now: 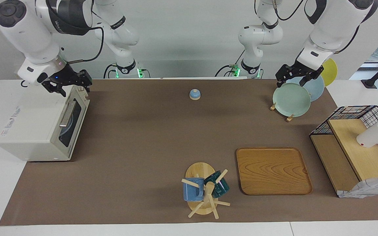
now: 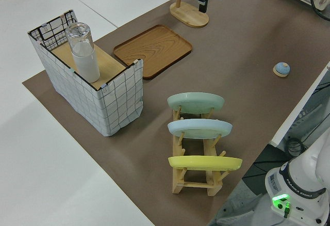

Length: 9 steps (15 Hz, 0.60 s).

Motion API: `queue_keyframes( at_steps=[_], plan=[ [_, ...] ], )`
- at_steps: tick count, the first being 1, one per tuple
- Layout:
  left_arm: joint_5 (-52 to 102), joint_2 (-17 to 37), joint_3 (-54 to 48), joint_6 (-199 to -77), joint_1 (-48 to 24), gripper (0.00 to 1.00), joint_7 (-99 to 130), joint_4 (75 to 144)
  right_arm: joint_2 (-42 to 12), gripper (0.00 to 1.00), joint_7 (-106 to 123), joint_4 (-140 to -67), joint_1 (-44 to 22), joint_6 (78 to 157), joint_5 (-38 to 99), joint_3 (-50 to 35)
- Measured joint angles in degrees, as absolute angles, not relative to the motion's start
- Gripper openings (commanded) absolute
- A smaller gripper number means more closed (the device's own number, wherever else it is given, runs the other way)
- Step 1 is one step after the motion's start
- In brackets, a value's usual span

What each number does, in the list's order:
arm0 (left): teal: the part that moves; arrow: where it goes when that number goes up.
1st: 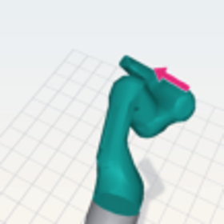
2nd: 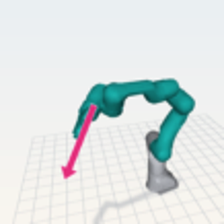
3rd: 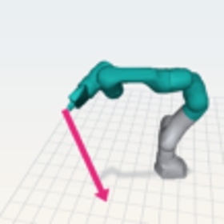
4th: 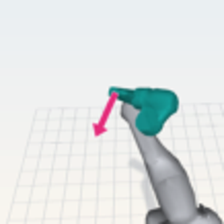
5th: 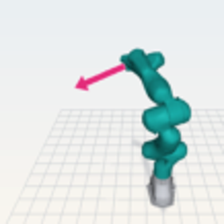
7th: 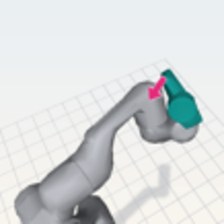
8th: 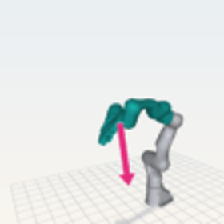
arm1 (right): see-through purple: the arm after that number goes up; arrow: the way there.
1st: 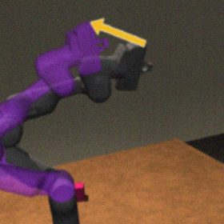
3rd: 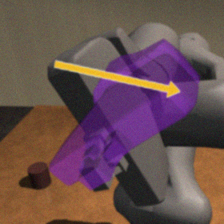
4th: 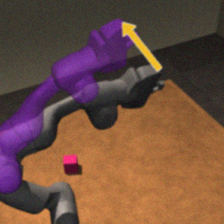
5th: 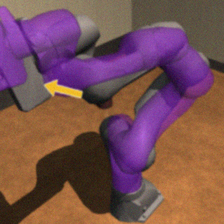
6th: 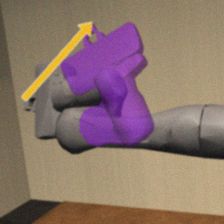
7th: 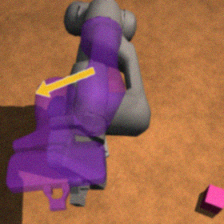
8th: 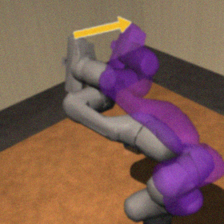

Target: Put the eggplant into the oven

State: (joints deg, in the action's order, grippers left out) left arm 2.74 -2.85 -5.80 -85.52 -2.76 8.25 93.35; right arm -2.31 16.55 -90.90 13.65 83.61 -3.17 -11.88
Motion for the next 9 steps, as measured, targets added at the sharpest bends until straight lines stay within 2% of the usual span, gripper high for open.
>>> queue_keyframes(
  at_steps=[4, 9],
  plan=[
    [2.7, -2.8, -5.8, -85.5, -2.8, 1.00, 8.2, 93.3, -1.8, 1.00, 15.0, -90.9, 4.2, 84.6, -3.2, -4.3],
    [2.7, -2.8, -5.8, -85.5, -2.8, 1.00, 8.2, 93.3, 0.1, 1.00, 10.4, -91.9, 0.0, 84.8, -3.2, -0.1]
  ],
)
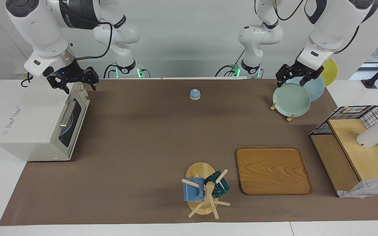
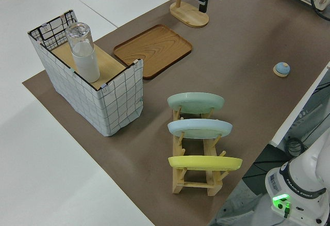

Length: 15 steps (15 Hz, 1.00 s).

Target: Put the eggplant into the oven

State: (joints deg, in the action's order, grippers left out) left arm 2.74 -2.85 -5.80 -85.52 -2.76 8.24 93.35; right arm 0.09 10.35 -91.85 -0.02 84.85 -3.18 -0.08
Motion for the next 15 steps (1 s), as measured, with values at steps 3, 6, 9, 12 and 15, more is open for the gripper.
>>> queue_keyframes(
  at_steps=[3, 6, 9, 12, 15],
  plan=[
    [2.7, -2.8, -5.8, -85.5, -2.8, 1.00, 8.2, 93.3, 1.0, 1.00, 9.5, -91.9, -1.5, 85.5, -3.2, 0.9],
    [2.7, -2.8, -5.8, -85.5, -2.8, 1.00, 8.2, 93.3, 1.0, 1.00, 8.5, -91.6, -2.2, 85.5, -3.2, 1.1],
    [2.7, -2.8, -5.8, -85.5, -2.8, 1.00, 8.2, 93.3, 1.0, 1.00, 8.3, -91.6, -2.4, 85.4, -3.2, 1.4],
    [2.7, -2.8, -5.8, -85.5, -2.8, 1.00, 8.2, 93.4, 1.0, 1.00, 8.3, -91.6, -2.3, 85.4, -3.0, 2.2],
    [2.7, -2.8, -5.8, -85.5, -2.8, 1.00, 8.2, 93.3, 1.0, 1.00, 8.3, -91.6, -2.3, 85.4, -2.6, 2.3]
  ],
)
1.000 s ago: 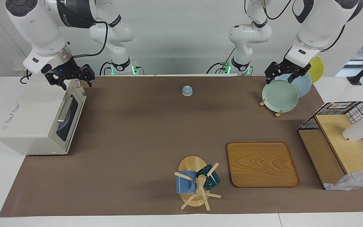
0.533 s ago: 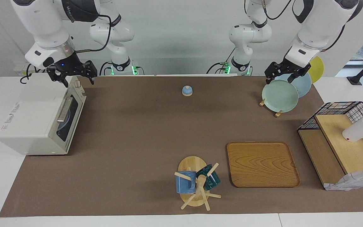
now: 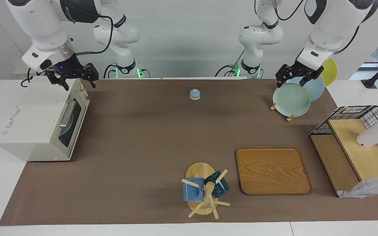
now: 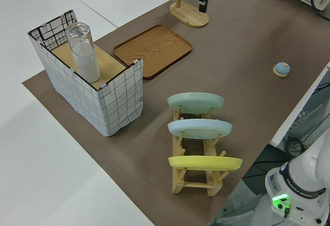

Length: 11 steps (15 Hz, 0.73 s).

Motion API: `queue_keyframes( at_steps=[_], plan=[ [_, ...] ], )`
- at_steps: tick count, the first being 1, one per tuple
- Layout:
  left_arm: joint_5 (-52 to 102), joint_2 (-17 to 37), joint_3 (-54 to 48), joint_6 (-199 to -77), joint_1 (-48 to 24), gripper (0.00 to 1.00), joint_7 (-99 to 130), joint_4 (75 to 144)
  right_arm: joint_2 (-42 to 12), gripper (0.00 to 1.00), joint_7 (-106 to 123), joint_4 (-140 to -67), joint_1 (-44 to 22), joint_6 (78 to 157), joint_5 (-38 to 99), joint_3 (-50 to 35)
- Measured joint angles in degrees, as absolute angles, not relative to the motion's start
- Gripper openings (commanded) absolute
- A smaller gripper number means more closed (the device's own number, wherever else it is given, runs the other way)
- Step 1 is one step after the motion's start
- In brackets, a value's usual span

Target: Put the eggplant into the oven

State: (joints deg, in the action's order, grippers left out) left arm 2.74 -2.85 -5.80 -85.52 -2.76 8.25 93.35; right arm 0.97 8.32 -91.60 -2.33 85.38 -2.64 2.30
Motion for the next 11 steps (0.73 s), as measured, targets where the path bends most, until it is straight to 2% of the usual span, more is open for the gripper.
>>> queue_keyframes(
  at_steps=[11],
  plan=[
    [2.7, -2.8, -5.8, -85.5, -2.8, 1.00, 8.2, 93.3, 1.0, 1.00, 8.3, -91.6, -2.4, 86.2, -2.6, 2.3]
  ],
)
